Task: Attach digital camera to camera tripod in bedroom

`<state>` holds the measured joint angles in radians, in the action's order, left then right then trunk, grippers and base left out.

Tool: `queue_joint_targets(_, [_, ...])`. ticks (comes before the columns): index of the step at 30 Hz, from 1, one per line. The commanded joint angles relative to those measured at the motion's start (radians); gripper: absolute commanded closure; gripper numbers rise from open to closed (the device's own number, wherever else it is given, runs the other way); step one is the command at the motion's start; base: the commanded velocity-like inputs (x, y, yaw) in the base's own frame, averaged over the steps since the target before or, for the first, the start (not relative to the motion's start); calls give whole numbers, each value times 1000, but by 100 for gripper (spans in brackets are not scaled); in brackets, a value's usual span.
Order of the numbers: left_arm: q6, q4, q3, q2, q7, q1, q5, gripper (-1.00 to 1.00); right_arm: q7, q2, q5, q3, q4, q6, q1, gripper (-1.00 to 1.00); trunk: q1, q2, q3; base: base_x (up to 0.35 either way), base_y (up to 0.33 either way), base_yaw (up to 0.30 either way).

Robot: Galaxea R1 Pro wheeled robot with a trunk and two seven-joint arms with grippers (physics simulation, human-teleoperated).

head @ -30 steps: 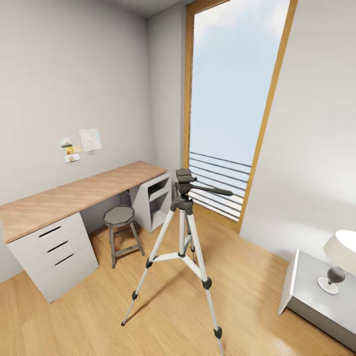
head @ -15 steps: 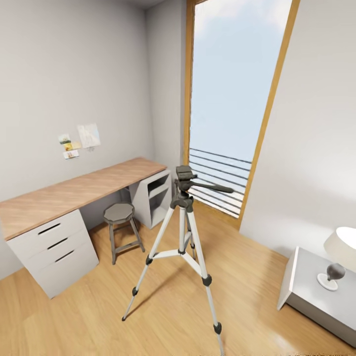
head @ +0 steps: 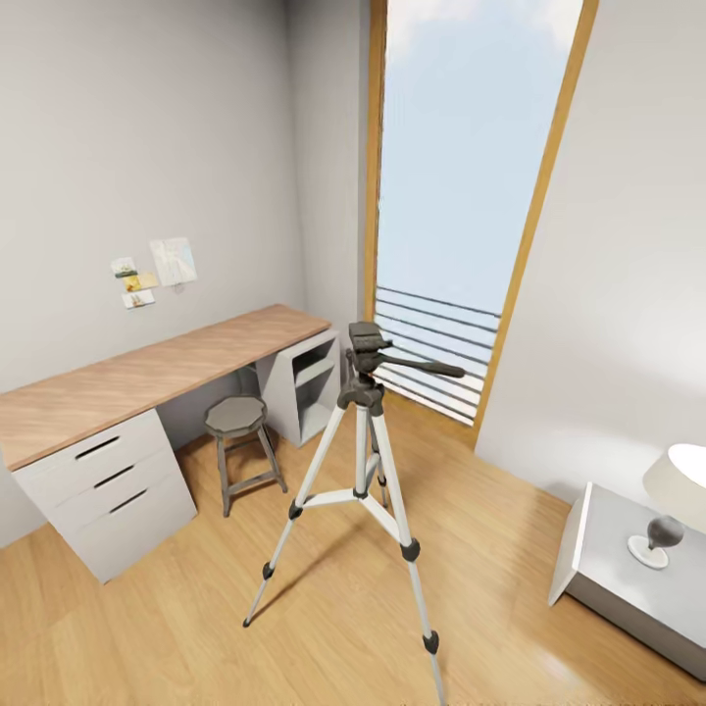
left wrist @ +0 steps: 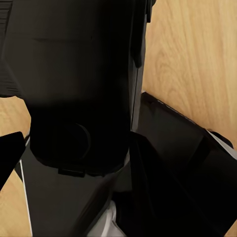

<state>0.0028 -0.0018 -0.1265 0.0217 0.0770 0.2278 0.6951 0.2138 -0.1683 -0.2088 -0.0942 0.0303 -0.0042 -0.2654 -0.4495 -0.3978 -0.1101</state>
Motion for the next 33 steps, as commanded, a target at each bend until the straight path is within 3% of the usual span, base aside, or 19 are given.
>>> queue_joint_targets(1, [0,0,-9,0,0,1,7,100,2,0,-9,-9,2,0,-1,-100,-1,-2,-4,0,0,0])
queue_joint_targets(33, [0,0,-9,0,0,1,7,100,2,0,-8,-9,2,0,-1,-100,-1,-2,-50,0,0,0])
